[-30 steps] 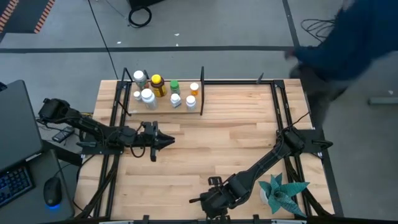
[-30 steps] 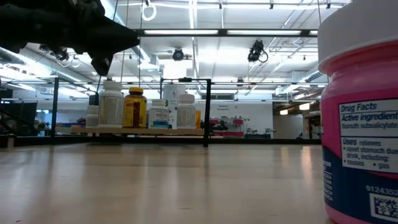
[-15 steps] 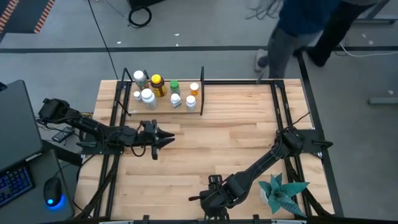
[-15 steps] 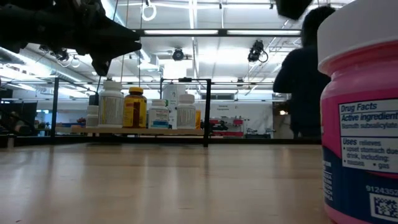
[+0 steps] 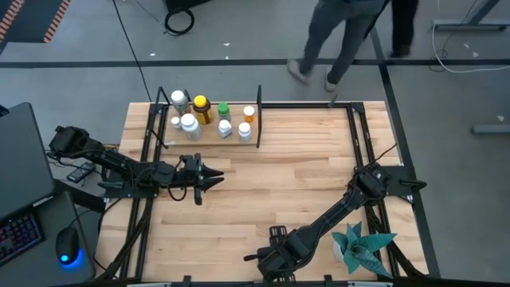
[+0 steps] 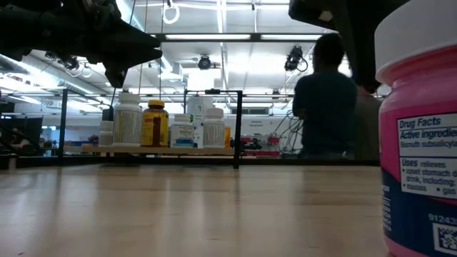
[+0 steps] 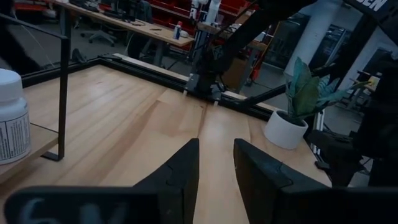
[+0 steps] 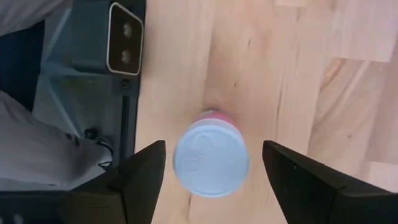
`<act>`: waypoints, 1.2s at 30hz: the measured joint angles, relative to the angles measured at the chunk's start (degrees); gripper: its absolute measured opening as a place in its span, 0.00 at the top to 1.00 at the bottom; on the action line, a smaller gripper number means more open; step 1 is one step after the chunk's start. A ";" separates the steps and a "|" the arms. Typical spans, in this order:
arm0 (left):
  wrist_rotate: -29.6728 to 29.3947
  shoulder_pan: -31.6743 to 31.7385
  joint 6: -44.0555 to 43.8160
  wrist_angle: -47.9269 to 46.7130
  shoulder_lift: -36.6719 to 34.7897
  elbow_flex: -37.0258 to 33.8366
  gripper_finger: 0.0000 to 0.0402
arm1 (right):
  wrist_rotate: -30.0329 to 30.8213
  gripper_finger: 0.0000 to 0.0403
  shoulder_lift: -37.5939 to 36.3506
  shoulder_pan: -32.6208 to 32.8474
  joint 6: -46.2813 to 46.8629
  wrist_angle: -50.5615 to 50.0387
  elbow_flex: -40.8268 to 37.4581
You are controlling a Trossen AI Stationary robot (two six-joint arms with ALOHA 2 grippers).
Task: Pick and place medicine bottles onto shelf by color
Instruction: Put the pink medicine bottle on the shelf
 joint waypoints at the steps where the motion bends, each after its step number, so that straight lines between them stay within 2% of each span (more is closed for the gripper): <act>1: -0.02 0.00 -0.02 -0.02 0.00 0.00 0.73 | -0.01 0.32 0.02 0.00 0.00 -0.07 0.00; 8: 0.00 -0.09 -0.46 -0.11 0.00 0.00 0.73 | 6.30 0.32 0.04 0.46 0.02 -0.54 0.00; 14: 0.02 -0.62 -0.48 -0.15 0.00 0.00 0.73 | 6.11 0.37 0.09 0.44 0.01 -2.36 0.00; 26: 0.04 -0.83 -0.71 -0.16 0.00 0.00 0.73 | 7.13 0.54 0.09 -0.55 -1.71 -2.67 0.00; 36: 0.04 -0.83 -0.90 -0.15 0.00 0.00 0.73 | 7.85 0.51 0.09 -4.98 -8.93 -2.53 0.00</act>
